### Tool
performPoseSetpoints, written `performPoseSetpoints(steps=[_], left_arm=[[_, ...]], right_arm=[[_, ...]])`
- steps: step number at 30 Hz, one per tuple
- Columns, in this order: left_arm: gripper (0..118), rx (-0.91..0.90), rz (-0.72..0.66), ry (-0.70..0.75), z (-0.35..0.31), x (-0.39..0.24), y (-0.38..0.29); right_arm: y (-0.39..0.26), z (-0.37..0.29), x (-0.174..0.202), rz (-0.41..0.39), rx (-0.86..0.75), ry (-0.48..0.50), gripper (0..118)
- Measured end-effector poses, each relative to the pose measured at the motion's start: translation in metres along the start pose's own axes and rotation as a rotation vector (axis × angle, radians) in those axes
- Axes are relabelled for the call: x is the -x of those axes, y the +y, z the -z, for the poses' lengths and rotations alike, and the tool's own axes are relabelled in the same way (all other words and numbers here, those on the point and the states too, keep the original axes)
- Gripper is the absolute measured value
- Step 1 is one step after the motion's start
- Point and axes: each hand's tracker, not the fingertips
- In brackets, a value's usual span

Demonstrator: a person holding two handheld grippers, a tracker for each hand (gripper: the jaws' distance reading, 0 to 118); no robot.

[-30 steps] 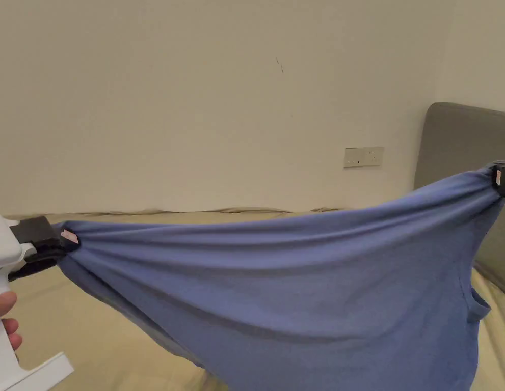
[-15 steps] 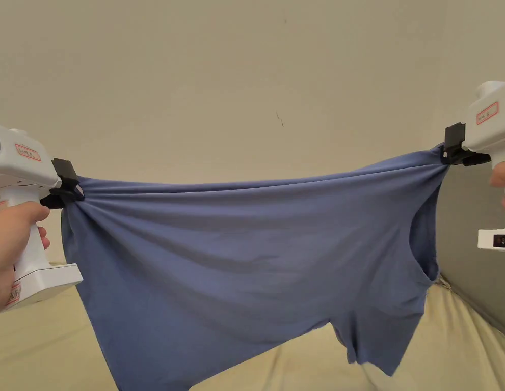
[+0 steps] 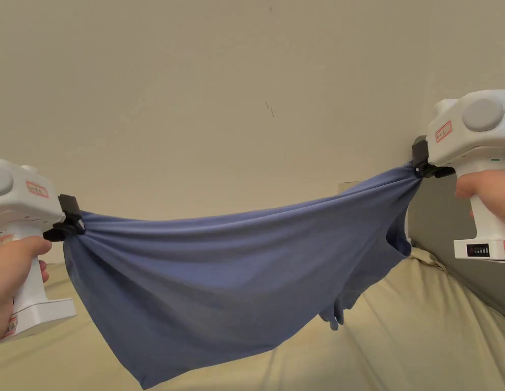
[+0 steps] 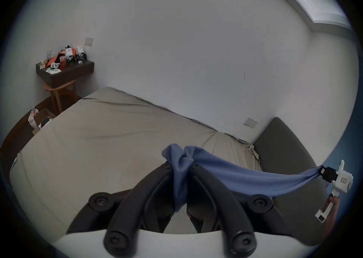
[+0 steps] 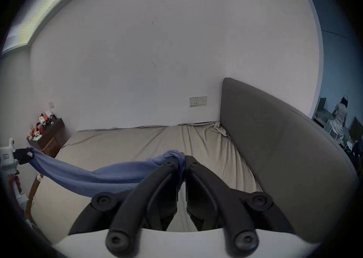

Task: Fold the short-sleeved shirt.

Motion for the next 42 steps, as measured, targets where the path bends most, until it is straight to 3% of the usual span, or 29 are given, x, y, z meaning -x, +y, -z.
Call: performPoseSetpoints(steps=[6, 13, 18, 22, 30, 34, 36, 42], left_arm=[[8, 0.083, -0.035, 0.019, 0.019, -0.002, -0.039], [8, 0.217, 0.006, 0.070, 0.087, 0.011, -0.098], [8, 0.351, -0.010, 0.095, 0.123, 0.037, -0.174], [8, 0.477, -0.010, 0.099, 0.143, 0.068, -0.247], [8, 0.583, -0.081, 0.060, 0.108, 0.135, -0.354], [8, 0.597, -0.009, -0.022, 0.040, 0.136, -0.370], [8, 0.593, 0.028, -0.027, -0.001, 0.125, -0.370], [8, 0.620, -0.053, -0.127, -0.060, 0.163, -0.370]], right_arm=[[-0.034, 0.044, 0.003, 0.005, 0.077, -0.019, 8], [-0.124, 0.099, 0.020, -0.023, 0.200, -0.051, 8], [-0.223, 0.130, 0.015, 0.077, 0.338, -0.020, 8], [-0.302, 0.137, 0.007, 0.095, 0.439, -0.014, 8], [-0.410, 0.080, -0.037, 0.125, 0.465, 0.043, 8], [-0.443, 0.025, -0.061, 0.050, 0.440, 0.048, 8], [-0.458, 0.003, -0.077, 0.061, 0.433, 0.045, 8], [-0.490, -0.078, -0.111, 0.157, 0.488, 0.049, 8]])
